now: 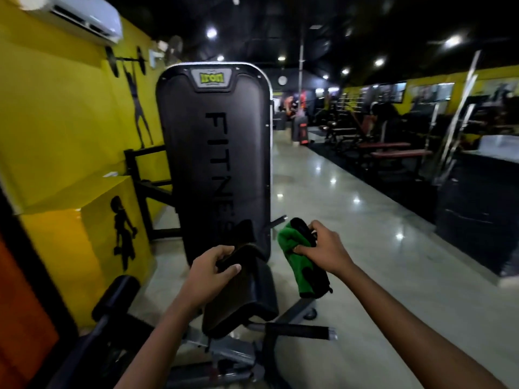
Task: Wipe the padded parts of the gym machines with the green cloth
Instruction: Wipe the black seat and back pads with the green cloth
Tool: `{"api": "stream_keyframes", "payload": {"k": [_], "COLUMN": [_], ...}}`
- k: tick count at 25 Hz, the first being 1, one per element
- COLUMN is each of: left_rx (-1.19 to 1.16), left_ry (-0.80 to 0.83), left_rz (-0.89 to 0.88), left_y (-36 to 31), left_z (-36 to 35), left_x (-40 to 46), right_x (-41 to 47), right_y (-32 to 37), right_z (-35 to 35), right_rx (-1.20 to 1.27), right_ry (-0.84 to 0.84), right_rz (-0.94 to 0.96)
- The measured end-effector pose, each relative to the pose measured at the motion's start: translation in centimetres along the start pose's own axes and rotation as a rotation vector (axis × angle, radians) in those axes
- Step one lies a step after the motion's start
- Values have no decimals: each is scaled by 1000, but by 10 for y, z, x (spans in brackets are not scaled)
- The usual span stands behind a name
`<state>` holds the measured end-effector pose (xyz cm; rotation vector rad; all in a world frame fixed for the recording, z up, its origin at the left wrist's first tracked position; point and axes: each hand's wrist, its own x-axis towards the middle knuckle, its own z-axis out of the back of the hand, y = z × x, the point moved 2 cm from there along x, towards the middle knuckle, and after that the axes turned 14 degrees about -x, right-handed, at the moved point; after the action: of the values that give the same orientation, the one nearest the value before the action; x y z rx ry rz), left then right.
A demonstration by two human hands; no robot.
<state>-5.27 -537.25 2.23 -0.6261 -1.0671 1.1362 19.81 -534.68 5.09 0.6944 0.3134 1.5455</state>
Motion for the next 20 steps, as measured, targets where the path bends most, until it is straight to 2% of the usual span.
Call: {"api": "stream_keyframes", "payload": {"k": [10,20], "left_rx": [-183,-290], "left_ry": [337,571], "left_rz": [-67,-165], "left_y": [-33,-58], "left_z": [-146,-264], "left_x": [70,119], "right_x": [-23,-46], "right_y": [-127,-198], "right_z": [88,137], "right_rx": [-92,-214], "right_ry": [-214,-366], "right_rz": [-341,-558]}}
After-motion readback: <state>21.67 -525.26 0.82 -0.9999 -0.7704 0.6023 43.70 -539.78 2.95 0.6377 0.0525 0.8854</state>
